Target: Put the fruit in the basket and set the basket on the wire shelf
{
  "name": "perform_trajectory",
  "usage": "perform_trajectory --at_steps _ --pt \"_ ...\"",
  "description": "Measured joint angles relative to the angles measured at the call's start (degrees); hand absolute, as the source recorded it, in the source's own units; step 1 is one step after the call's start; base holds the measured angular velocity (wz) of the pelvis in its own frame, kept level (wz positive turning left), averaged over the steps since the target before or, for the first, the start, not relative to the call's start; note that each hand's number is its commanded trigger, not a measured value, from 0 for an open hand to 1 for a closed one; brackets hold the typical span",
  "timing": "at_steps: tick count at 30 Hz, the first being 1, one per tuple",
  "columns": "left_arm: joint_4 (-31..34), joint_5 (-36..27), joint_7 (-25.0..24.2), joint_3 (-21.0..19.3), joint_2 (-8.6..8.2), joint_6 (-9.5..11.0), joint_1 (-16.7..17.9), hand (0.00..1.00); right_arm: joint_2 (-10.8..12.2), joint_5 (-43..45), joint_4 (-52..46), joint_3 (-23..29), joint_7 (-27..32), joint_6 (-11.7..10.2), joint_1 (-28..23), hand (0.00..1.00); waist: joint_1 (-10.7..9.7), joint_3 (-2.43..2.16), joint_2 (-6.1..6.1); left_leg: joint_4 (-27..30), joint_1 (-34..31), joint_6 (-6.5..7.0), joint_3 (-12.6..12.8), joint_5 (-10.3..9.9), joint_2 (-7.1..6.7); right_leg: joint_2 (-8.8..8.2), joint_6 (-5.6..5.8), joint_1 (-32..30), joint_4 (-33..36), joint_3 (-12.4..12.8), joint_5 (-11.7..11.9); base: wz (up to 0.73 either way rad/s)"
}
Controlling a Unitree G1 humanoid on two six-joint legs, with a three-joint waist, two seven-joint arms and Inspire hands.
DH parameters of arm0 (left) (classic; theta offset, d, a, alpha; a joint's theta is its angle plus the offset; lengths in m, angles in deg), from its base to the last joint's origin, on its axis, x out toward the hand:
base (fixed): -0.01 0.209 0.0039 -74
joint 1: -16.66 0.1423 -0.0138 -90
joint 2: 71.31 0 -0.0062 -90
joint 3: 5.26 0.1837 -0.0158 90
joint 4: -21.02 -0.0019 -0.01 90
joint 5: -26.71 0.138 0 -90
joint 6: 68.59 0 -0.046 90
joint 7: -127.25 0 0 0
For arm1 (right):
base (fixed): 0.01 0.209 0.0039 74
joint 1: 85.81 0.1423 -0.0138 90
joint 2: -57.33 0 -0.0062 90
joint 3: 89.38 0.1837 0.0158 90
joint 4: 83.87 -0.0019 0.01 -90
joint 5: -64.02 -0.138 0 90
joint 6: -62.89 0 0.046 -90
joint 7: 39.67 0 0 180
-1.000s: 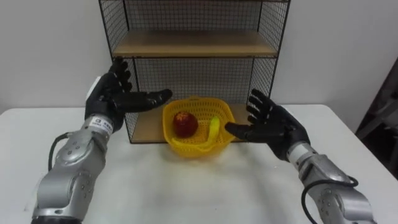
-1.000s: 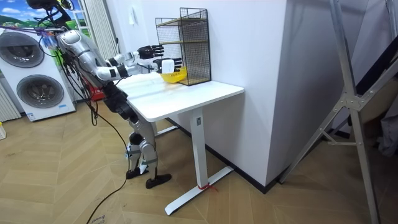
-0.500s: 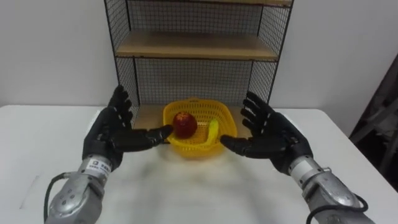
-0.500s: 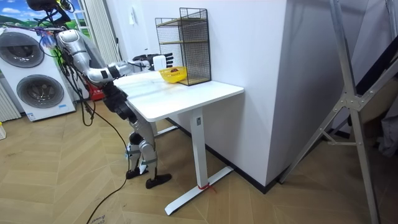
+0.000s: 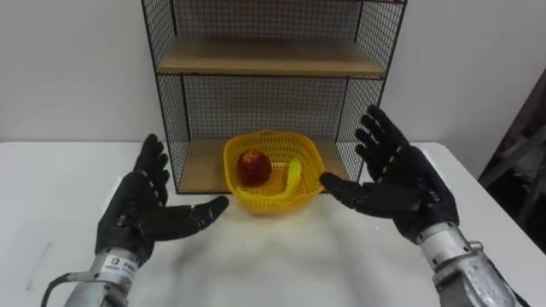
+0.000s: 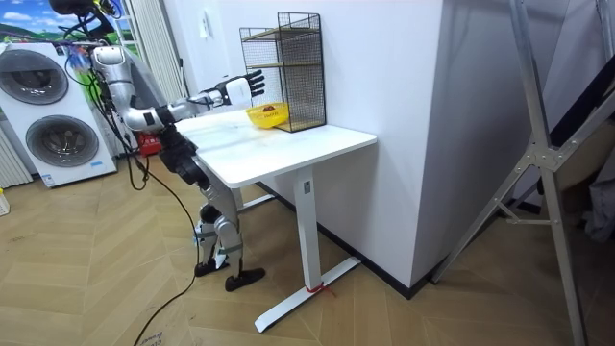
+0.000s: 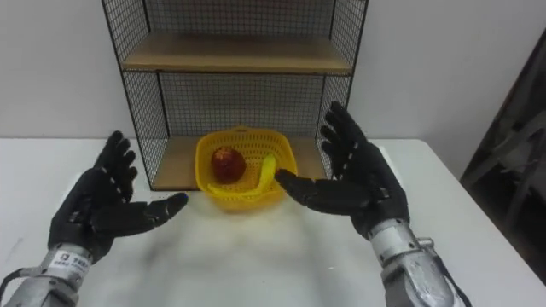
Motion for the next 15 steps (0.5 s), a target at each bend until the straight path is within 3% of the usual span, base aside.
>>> perform_trajectory --at_steps 4,6,9,10,12,14,15 --pt "3.9 1.9 7.4 -7.5 -0.67 5.6 1.7 0.00 0.0 -0.2 -0.3 7.2 5.1 -4.0 -1.3 0.00 0.5 0.00 0.16 0.2 -0.3 0.07 0.3 -0.1 0.00 -0.13 0.08 -0.6 0.1 0.0 0.1 -0.03" --pt "6.3 4.6 13.3 -11.9 -0.39 9.7 1.6 0.00 -0.2 0.5 -0.5 10.9 9.9 -7.5 -1.3 0.00 1.2 -0.02 0.44 0.5 -1.0 0.05 0.3 -0.1 -0.06 -0.06 0.20 -0.9 0.0 0.1 0.4 -0.02" --pt "8.8 6.3 20.0 -17.8 -0.20 12.9 1.6 0.00 -1.2 0.5 -2.2 15.1 14.5 -9.4 -1.4 0.00 1.4 0.16 0.67 1.0 -1.3 0.27 0.3 -0.5 -0.18 0.07 -0.09 -1.0 0.1 0.5 0.8 0.01" --pt "9.7 7.2 23.4 -21.3 0.07 14.4 1.4 0.00 -1.8 0.8 -3.2 17.3 17.3 -11.1 -1.4 0.00 1.5 0.27 0.84 0.9 -1.3 0.30 0.3 -0.5 -0.23 -0.02 -0.09 -1.1 0.0 0.4 0.8 0.00" --pt "10.7 7.3 28.7 -26.6 1.55 16.3 0.7 0.00 -2.8 1.6 -5.5 20.0 21.8 -13.0 -1.7 0.00 1.5 0.37 1.10 0.9 -1.6 0.29 0.3 -0.5 -0.24 -0.14 -0.10 -1.4 0.0 -0.1 0.8 0.00" --pt "11.3 7.4 36.1 -33.6 6.02 17.7 -0.4 0.00 -6.6 2.3 -7.0 24.0 27.9 -14.8 -1.7 0.00 1.8 0.33 1.43 0.9 -1.6 0.30 0.4 -0.5 -0.38 -0.14 -0.10 -2.1 0.4 0.6 0.8 -0.07" --pt "11.3 7.3 37.9 -35.2 7.41 18.2 -1.0 0.00 -8.1 2.3 -7.1 25.2 29.5 -15.3 -1.6 0.00 2.0 0.35 1.56 0.8 -1.6 0.31 0.4 -0.5 -0.45 -0.12 -0.10 -2.2 0.5 0.8 0.8 -0.12"
